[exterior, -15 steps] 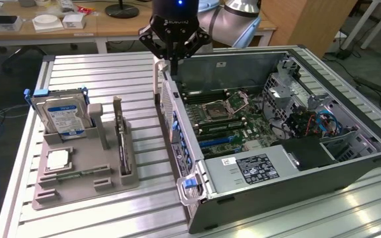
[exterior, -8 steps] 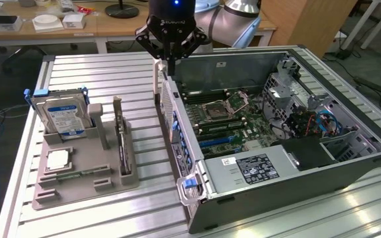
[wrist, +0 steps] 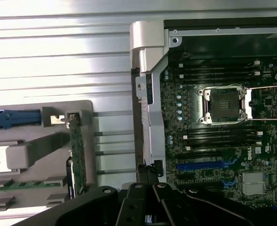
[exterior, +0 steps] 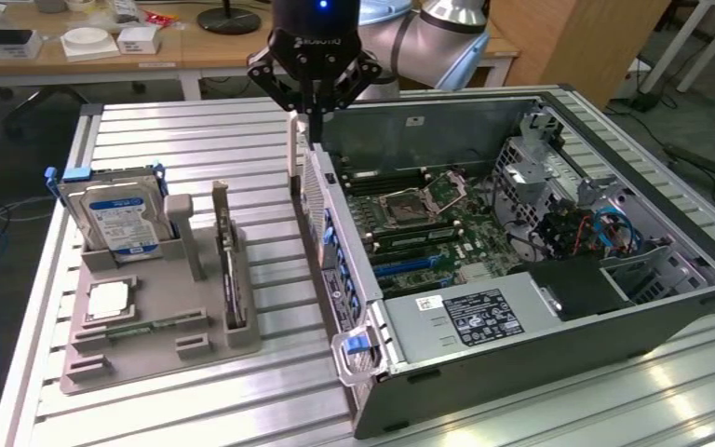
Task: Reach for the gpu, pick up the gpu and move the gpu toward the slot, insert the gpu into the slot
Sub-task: 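Reach for the gpu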
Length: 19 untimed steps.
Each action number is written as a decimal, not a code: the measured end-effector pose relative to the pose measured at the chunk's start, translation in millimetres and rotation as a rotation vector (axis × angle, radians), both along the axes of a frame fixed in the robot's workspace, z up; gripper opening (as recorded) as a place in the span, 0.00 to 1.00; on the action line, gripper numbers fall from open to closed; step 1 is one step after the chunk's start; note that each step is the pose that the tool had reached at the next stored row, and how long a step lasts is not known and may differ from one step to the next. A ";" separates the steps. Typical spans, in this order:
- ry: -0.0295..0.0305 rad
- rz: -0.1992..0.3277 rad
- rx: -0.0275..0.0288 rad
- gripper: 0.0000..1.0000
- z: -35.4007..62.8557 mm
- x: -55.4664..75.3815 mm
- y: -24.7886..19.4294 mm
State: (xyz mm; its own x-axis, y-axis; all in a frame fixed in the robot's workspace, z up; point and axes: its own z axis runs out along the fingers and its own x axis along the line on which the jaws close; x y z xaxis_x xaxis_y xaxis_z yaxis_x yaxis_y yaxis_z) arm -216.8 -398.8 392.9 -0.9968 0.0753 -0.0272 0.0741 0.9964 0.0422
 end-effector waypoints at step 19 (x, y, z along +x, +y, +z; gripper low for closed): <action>0.0000 0.000 0.0000 0.10 0.0 -14.3 0.0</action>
State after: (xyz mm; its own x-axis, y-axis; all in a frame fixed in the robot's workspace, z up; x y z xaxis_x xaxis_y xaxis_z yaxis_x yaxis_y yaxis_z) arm -231.1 -398.9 392.9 -0.9968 0.0752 -0.0272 0.0740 0.9964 0.0422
